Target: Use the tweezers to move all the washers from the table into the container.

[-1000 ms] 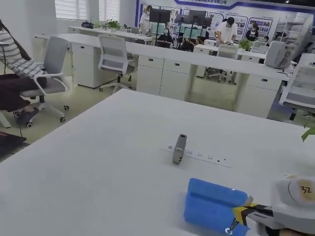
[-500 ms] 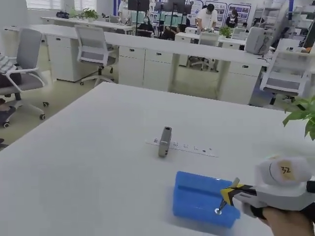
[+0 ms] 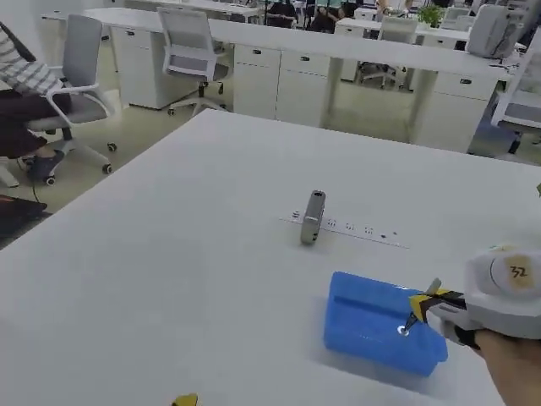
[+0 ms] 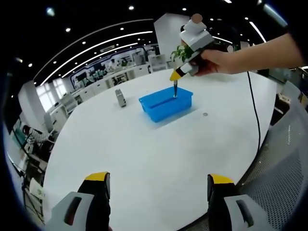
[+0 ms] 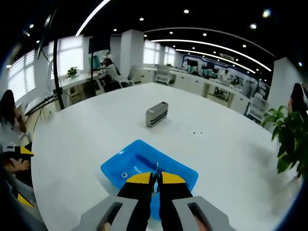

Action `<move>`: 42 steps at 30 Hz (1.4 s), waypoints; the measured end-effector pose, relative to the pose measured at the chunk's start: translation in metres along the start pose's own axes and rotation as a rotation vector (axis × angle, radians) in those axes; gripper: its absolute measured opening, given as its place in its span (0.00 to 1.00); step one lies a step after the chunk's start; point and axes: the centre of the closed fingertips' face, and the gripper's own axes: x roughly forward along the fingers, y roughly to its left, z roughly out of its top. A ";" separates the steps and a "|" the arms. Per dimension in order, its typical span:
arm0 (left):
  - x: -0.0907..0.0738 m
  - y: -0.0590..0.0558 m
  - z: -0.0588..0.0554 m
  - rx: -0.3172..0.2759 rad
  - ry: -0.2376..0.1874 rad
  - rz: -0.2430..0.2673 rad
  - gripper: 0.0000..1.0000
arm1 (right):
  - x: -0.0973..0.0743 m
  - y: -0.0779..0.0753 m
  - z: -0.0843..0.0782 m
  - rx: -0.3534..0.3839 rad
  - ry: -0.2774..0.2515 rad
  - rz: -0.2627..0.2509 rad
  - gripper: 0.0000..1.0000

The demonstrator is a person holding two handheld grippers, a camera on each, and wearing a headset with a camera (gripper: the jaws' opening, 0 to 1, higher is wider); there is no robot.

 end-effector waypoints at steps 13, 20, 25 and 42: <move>0.000 0.001 -0.002 0.012 0.013 0.008 0.84 | 0.017 0.013 -0.026 -0.011 0.052 0.054 0.01; 0.001 0.000 -0.003 0.013 0.020 0.005 0.84 | 0.022 0.015 -0.034 0.005 0.052 0.055 0.01; 0.001 0.002 -0.005 0.008 0.031 0.015 0.84 | 0.021 0.015 -0.034 0.013 0.055 0.056 0.01; 0.000 0.006 -0.004 0.004 0.020 0.034 0.84 | 0.005 0.019 -0.025 -0.021 0.034 0.043 0.02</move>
